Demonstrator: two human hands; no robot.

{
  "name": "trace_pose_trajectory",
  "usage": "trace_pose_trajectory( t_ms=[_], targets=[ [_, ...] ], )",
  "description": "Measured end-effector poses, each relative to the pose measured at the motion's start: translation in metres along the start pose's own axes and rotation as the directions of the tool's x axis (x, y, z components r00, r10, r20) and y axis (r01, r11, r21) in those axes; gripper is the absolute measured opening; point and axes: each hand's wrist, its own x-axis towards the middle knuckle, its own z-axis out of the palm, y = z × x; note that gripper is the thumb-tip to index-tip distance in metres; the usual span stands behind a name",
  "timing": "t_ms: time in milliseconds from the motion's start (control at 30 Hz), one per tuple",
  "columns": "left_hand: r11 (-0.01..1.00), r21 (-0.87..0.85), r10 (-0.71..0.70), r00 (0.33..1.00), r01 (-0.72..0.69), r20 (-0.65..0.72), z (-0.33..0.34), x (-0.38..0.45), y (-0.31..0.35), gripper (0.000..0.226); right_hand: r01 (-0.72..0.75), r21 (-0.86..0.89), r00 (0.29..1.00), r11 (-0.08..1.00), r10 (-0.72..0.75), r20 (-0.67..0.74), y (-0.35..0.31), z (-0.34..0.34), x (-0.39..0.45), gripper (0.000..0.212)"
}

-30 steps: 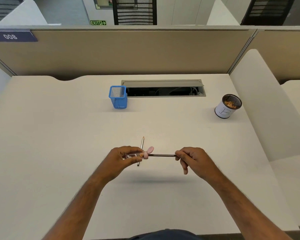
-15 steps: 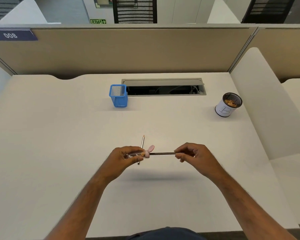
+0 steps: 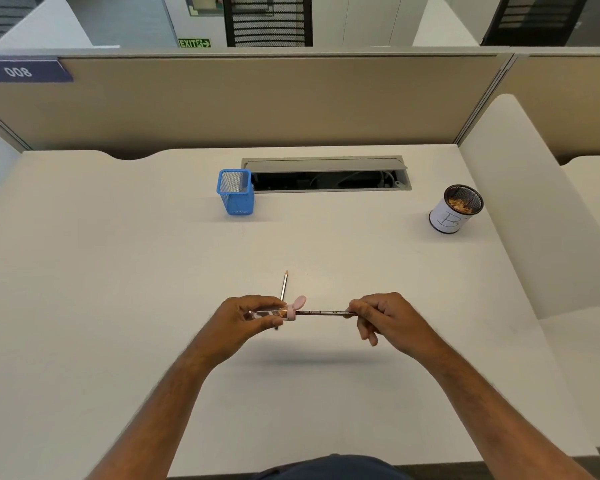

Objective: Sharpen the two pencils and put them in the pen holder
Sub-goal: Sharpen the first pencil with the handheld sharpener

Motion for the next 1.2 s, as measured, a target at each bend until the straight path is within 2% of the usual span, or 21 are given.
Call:
trace_pose_trajectory(
  t_ms=[100, 400, 600, 700, 867, 1033, 1200],
  targets=[
    [1.0, -0.016, -0.009, 1.0, 0.009, -0.008, 0.0, -0.001, 0.001, 0.028, 0.004, 0.019, 1.0, 1.0, -0.004, -0.01, 0.001, -0.005, 0.0, 0.019],
    [1.0, -0.016, 0.0, 1.0, 0.0, -0.005, 0.003, 0.0, 0.004, 0.026, 0.031, 0.003, 0.997, 1.0, -0.031, -0.069, 0.0, -0.008, -0.002, 0.012],
    [0.999, 0.033, -0.003, 1.0, 0.003, 0.005, 0.002, 0.004, 0.003, 0.026, -0.065, -0.041, 0.998, 0.997, 0.065, 0.007, 0.004, -0.003, -0.002, 0.033],
    [0.999, 0.047, -0.013, 1.0, 0.012, 0.017, 0.0, 0.005, 0.001, 0.025, -0.095, -0.009, 0.995, 0.995, 0.095, 0.033, 0.006, -0.002, -0.001, 0.034],
    [0.999, 0.031, -0.02, 1.0, 0.02, 0.003, 0.0, 0.002, -0.002, 0.027, 0.003, 0.002, 1.0, 1.0, -0.003, -0.019, 0.005, 0.0, -0.004, 0.01],
    [1.0, -0.006, -0.014, 1.0, 0.014, -0.009, 0.002, -0.001, -0.001, 0.027, 0.053, -0.038, 0.995, 0.998, -0.056, -0.084, 0.006, 0.005, -0.005, 0.012],
    [1.0, 0.011, -0.006, 1.0, 0.006, -0.006, 0.0, -0.003, -0.001, 0.026, 0.05, -0.046, 0.997, 0.998, -0.053, -0.062, 0.008, 0.008, -0.006, 0.015]
  ],
)
